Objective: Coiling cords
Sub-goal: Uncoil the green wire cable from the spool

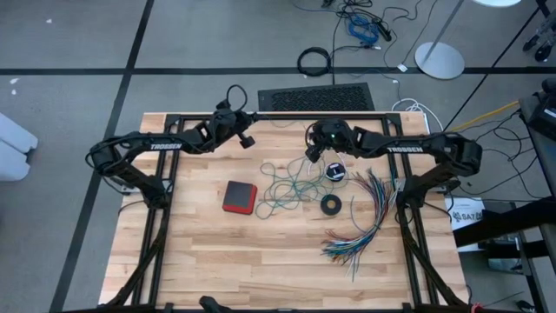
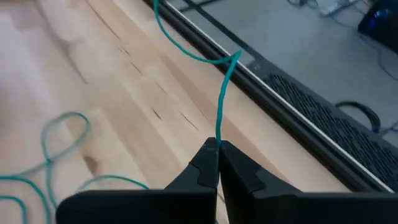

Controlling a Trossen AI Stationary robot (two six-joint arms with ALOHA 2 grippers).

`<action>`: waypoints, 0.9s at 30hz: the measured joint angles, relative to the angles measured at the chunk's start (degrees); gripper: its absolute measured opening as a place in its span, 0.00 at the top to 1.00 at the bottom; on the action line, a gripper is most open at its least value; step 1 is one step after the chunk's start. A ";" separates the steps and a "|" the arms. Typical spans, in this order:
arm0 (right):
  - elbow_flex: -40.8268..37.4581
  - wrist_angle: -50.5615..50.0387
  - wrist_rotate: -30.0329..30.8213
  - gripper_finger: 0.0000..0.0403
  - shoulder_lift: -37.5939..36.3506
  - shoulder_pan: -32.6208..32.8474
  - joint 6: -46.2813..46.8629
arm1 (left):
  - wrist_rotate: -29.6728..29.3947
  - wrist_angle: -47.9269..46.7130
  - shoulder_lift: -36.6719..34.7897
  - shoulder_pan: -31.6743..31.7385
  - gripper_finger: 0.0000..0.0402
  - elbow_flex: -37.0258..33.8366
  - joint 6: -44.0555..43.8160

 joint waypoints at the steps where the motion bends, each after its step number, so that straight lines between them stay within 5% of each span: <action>1: 0.00 -0.78 -0.82 1.00 0.00 -0.38 0.02 | 0.25 0.52 -0.01 0.12 1.00 -0.38 -0.44; 6: 0.00 -2.79 -9.88 1.00 0.25 -1.70 0.04 | 1.33 2.10 -0.01 0.73 1.00 -1.46 -2.09; 14: 0.00 -3.77 -14.85 0.93 4.50 -1.68 -0.19 | 1.12 -0.12 2.65 0.78 1.00 -1.48 -1.01; 27: 0.00 -7.59 -15.03 0.56 4.04 0.22 -1.08 | -11.50 -1.58 9.30 -2.54 1.00 -1.48 16.55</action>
